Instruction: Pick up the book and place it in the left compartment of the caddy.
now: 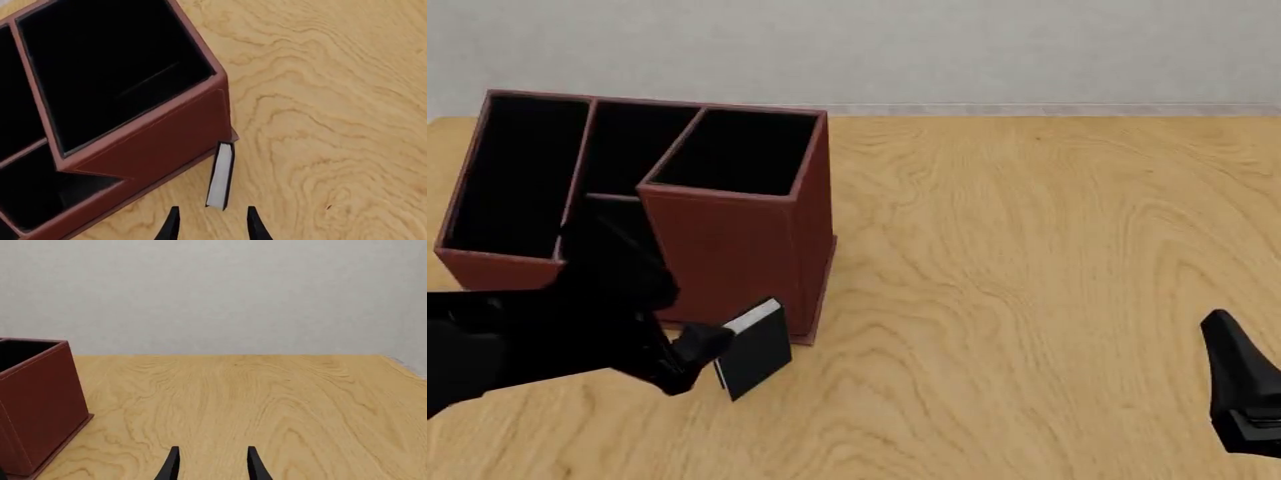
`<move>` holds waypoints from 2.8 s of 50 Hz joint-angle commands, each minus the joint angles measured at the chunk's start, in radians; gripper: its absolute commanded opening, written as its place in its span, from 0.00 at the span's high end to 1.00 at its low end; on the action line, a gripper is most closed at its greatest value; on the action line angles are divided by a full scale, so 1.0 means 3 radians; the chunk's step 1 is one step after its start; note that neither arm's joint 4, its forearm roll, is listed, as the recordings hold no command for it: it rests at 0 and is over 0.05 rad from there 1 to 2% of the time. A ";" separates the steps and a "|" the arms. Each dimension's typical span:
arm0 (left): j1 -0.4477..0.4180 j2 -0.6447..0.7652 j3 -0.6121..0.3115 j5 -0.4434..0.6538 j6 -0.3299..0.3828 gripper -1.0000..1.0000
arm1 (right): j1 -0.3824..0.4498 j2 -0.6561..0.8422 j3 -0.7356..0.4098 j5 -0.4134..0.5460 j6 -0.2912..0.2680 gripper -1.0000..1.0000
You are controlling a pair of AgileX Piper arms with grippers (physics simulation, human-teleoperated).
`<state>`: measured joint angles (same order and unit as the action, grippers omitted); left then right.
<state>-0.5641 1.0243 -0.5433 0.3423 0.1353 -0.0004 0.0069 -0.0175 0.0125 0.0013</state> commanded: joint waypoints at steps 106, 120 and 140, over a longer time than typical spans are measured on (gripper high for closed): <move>-0.0103 0.0024 0.0403 -0.0173 -0.0079 1.00 | 0.0000 -0.0001 0.0024 -0.0025 -0.0001 0.00; 0.0114 -0.0883 0.0316 0.0734 -0.0030 1.00 | 0.0000 -0.0001 0.0024 -0.0025 -0.0002 0.00; 0.0621 -0.1836 0.0024 0.1872 -0.0043 1.00 | 0.0000 0.0000 0.0024 -0.0025 -0.0001 0.00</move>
<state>-0.4489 0.6137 -0.4795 0.7382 0.1099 -0.0004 0.0070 -0.0175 0.0125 0.0012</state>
